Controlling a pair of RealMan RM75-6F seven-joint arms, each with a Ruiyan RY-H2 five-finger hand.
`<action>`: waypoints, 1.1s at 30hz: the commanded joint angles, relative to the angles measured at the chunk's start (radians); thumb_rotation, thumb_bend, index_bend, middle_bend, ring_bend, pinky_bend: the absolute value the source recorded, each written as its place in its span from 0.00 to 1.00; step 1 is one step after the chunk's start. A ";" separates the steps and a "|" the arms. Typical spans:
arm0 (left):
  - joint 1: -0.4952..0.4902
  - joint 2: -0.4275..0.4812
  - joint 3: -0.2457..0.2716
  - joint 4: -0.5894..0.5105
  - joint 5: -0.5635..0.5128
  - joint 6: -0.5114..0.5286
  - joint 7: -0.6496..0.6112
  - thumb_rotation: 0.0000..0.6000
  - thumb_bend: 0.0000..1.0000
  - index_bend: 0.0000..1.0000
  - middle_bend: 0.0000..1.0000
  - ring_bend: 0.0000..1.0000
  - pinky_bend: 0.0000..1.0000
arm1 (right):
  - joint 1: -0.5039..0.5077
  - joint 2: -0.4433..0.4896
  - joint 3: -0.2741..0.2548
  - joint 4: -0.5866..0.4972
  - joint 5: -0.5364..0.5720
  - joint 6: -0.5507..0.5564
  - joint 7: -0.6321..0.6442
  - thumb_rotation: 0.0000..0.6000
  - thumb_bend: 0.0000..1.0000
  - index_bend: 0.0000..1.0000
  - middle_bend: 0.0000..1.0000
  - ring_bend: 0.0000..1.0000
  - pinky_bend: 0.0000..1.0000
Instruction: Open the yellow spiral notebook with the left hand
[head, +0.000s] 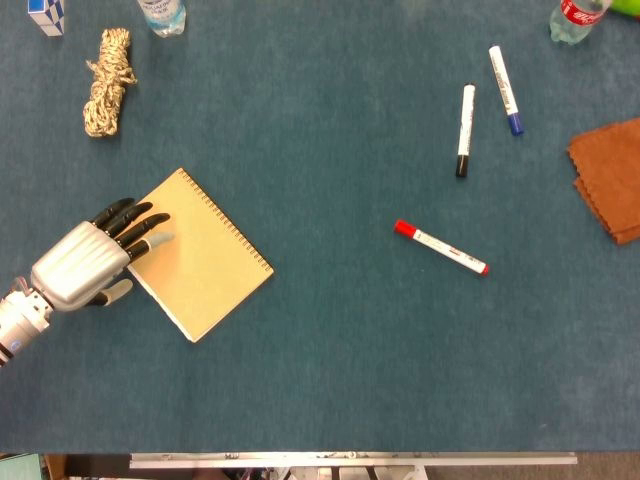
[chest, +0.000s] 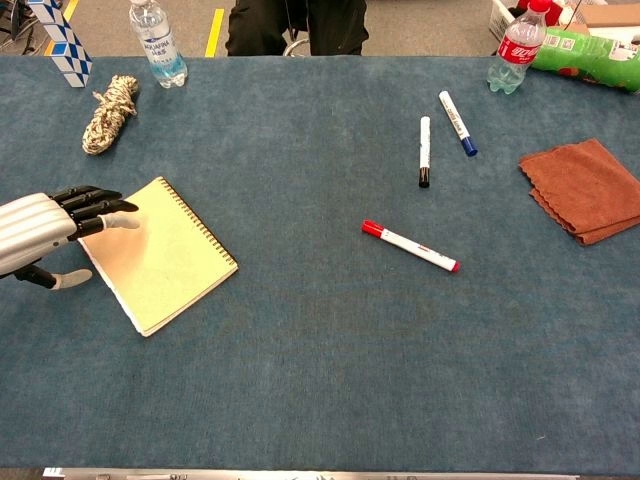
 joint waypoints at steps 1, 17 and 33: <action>0.000 -0.023 0.008 0.036 -0.011 0.001 -0.018 1.00 0.28 0.13 0.08 0.00 0.09 | 0.000 -0.001 0.000 -0.003 0.001 0.000 -0.004 1.00 0.11 0.32 0.33 0.24 0.31; -0.009 -0.071 0.038 0.141 -0.034 -0.001 -0.073 1.00 0.28 0.13 0.08 0.00 0.09 | -0.001 0.002 0.001 -0.020 0.001 0.006 -0.025 1.00 0.11 0.32 0.33 0.24 0.31; -0.049 -0.109 0.019 0.081 -0.088 -0.045 -0.164 1.00 0.28 0.16 0.08 0.00 0.09 | -0.027 0.003 -0.001 0.004 0.012 0.034 0.001 1.00 0.11 0.32 0.33 0.24 0.31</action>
